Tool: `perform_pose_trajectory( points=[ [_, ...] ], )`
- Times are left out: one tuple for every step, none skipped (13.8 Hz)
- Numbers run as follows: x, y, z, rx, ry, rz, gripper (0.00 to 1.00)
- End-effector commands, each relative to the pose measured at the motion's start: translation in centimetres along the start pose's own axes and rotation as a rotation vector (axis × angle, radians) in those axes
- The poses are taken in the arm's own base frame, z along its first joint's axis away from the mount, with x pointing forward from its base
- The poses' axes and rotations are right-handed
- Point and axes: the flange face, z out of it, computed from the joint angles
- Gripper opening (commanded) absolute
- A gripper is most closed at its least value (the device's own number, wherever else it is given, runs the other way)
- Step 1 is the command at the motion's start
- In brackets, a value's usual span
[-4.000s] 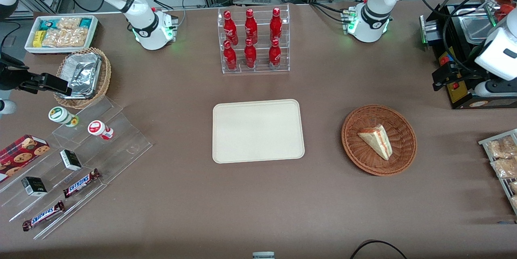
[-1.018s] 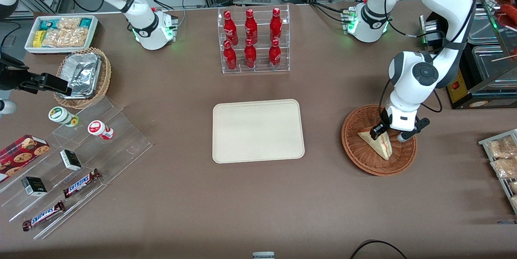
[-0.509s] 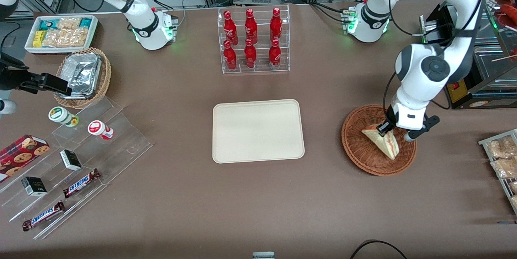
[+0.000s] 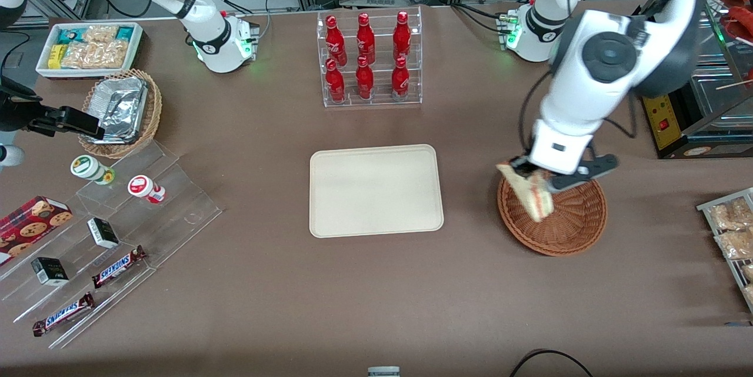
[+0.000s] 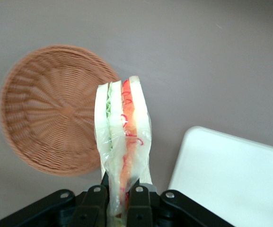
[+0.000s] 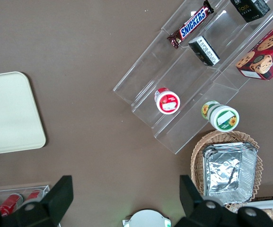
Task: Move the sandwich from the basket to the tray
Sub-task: 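Lift the sandwich out of the basket with the left gripper, then carry the sandwich over the cream tray and lower it onto the tray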
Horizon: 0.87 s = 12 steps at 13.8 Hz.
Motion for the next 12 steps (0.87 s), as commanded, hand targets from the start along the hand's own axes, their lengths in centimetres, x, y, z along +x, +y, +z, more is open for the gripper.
perform_pose_trajectory(
  points=[
    [-2.7, 6.3, 1.7, 0.014, -0.024, 0.095, 0.00],
    [-4.2, 8.0, 2.8, 0.018, -0.035, 0.129, 0.00],
    [-5.6, 10.2, 4.2, 0.017, -0.044, 0.168, 0.00],
    [-6.7, 12.7, 5.2, 0.008, -0.039, 0.207, 0.00],
    [-7.4, 14.5, 6.4, 0.009, -0.046, 0.227, 0.00],
    [-7.7, 16.1, 7.9, 0.010, -0.055, 0.227, 0.00],
    [-8.3, 17.8, 9.0, 0.010, -0.057, 0.244, 0.00],
    [-9.6, 19.4, 10.1, 0.025, -0.048, 0.276, 0.00],
    [-9.8, 20.0, 11.5, 0.034, -0.046, 0.285, 0.00],
    [-10.1, 21.1, 12.5, 0.012, -0.031, 0.299, 0.00],
    [-11.0, 22.4, 13.9, -0.010, -0.022, 0.315, 0.00],
    [-11.8, 23.5, 15.2, -0.030, -0.010, 0.331, 0.00]
  ],
)
